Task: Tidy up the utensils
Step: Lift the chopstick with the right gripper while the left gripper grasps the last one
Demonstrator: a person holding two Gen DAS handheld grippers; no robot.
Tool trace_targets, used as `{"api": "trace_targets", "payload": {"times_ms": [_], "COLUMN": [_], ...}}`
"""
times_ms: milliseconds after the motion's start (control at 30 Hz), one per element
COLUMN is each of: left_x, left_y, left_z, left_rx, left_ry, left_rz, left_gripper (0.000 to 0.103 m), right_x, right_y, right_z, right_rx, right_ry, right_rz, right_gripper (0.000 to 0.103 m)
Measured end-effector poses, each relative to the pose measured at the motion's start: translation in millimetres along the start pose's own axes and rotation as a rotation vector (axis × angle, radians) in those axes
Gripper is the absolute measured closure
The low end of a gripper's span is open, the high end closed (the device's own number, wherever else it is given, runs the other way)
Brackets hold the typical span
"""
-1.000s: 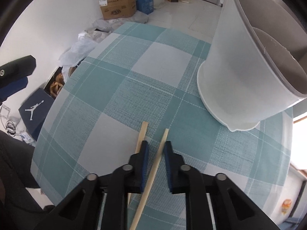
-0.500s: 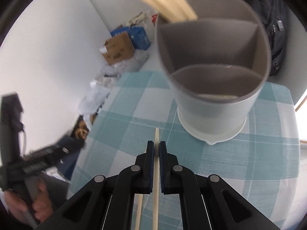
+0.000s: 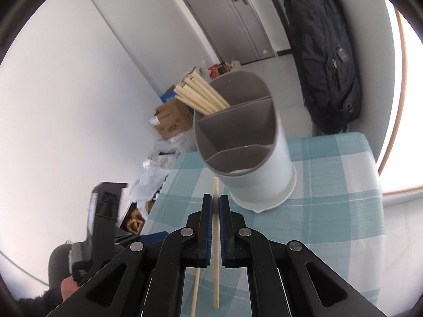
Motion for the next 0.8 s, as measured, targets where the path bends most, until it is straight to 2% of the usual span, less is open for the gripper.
{"api": "trace_targets", "payload": {"times_ms": [100,133,233,267,300,367,433,667,800], "left_x": [2.8,1.9,3.3,4.0,4.6,7.0,7.7,9.1,13.0], "left_y": [-8.5,-11.0,-12.2,-12.2,-12.1,-10.4,-9.9,-8.5,11.1], "left_z": [-1.7,-2.2,-1.7,-1.6,-1.7,-2.6,-5.0,-11.7,-12.3], "left_rx": [-0.031,-0.04,-0.039,-0.036,-0.032,-0.026,-0.023,0.031,0.113], "left_ry": [-0.012,-0.014,-0.032,-0.042,-0.05,-0.06,-0.061,-0.01,0.023], "left_rz": [-0.037,-0.051,-0.115,-0.141,-0.162,-0.157,-0.151,-0.088,-0.04], "left_gripper": [0.042,0.048,0.057,0.064,0.066,0.085,0.097,0.101,0.101], "right_x": [5.9,6.8,12.4,12.4,13.1,16.1,20.5,28.5,26.7], "right_y": [9.2,10.3,20.2,21.4,23.1,24.1,23.8,29.4,34.6], "right_z": [2.3,2.7,3.2,4.4,5.7,8.8,9.4,12.4,13.9], "right_rx": [0.016,0.02,0.035,0.038,0.038,0.042,0.044,0.057,0.07], "right_ry": [-0.008,-0.007,-0.012,-0.014,-0.016,-0.023,-0.032,-0.041,-0.038], "right_rz": [-0.005,-0.005,-0.008,-0.008,-0.01,-0.004,-0.005,0.009,0.007], "right_gripper": [0.099,0.099,0.099,0.099,0.099,0.099,0.099,0.099,0.099]}}
Point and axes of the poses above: each gripper's, at about its wrist camera, not at the fingertips, and y roughly against the way its jaws point, x to its right, z to its underside, the point moved 5 cm from there along -y, roughly the way its jaws point, and after that the axes turned 14 degrees about -x, right-handed, at the moved point
